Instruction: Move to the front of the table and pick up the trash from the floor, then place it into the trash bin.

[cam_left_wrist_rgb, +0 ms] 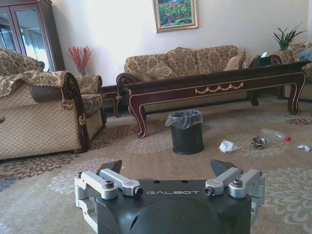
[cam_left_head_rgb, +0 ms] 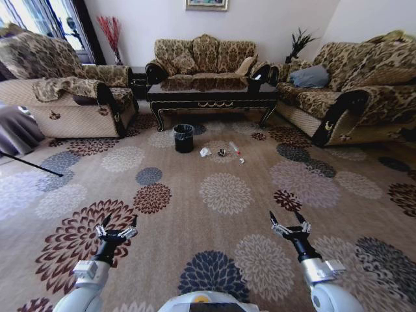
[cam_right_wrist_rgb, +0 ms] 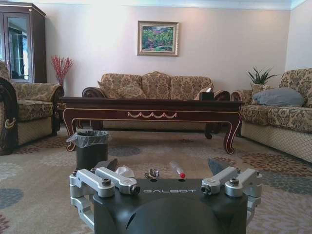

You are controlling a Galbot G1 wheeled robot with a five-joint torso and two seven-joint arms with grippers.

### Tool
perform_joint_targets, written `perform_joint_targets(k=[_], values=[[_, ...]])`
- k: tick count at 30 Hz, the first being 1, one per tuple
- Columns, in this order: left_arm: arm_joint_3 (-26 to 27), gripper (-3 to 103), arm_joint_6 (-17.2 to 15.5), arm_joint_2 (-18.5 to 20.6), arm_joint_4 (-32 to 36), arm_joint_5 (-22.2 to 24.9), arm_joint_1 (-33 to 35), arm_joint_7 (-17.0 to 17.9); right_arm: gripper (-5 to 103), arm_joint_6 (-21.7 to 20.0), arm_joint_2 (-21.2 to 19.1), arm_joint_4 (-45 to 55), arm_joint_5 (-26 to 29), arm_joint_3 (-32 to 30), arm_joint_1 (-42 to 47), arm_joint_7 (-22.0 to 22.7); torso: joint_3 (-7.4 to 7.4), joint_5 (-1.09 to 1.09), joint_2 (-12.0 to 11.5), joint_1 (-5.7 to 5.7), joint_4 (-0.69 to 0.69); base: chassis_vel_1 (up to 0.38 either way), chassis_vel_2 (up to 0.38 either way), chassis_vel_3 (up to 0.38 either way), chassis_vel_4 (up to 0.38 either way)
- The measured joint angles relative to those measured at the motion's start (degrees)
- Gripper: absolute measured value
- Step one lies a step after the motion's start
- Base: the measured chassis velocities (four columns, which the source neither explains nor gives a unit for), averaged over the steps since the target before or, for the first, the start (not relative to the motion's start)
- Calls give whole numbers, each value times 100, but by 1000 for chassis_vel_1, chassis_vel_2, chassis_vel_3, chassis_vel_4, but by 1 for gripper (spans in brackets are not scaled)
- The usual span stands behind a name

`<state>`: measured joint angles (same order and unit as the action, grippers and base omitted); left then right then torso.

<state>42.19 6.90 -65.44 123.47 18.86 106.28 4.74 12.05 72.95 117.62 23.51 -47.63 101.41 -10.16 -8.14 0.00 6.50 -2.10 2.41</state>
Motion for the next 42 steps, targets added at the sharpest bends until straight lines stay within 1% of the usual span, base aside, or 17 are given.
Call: perform_joint_targets(k=[2,4,5,9,10,19,23,24,25,30,34,40,42], values=[[-1,100,0,-2,10,0,-2,0,100,0,0,0,-1,1,-2,0,24,0,-29,5,1,0,0,0,0],[-2,100,0,-6,21,-2,-6,0,100,0,-2,-8,-3,4,-4,-1,78,0,-90,12,0,0,0,0,0],[-2,100,0,-6,21,-2,-6,0,100,0,-2,-8,-3,4,-4,-1,78,0,-90,12,0,0,0,0,0],[-5,100,0,-32,27,-39,-4,0,100,0,-3,-29,-12,21,-6,-3,178,0,-201,22,0,0,0,0,0],[-5,100,0,-32,27,-39,-4,0,100,0,-3,-29,-12,21,-6,-3,178,0,-201,22,0,0,0,0,0],[-63,100,19,-141,30,-159,34,0,100,11,-6,7,-10,37,23,-22,396,0,-431,35,0,0,0,0,0],[-62,100,23,-141,32,-160,41,-1,100,16,-3,8,-10,33,36,-22,443,0,-490,44,0,0,0,0,0],[-56,100,26,-148,36,-159,43,-1,100,23,3,19,-15,25,55,-34,493,0,-537,45,0,0,0,0,0],[-56,100,26,-148,36,-159,43,-1,100,23,3,19,-15,25,55,-34,493,0,-537,45,0,0,0,0,0],[-38,100,27,-247,40,-141,2,1,100,62,15,50,-81,17,105,-54,644,-1,-652,33,0,0,0,0,0],[-49,100,50,-262,30,-143,24,1,100,77,49,62,-134,15,128,-61,672,1,-651,42,0,0,0,0,0],[-67,100,113,-256,-2,-131,33,-4,100,98,126,120,-233,49,161,-73,672,0,-652,46,0,0,0,0,0],[-89,100,174,-259,-16,-94,14,64,100,105,130,121,-236,50,169,-85,668,0,-651,46,0,0,0,0,0]])
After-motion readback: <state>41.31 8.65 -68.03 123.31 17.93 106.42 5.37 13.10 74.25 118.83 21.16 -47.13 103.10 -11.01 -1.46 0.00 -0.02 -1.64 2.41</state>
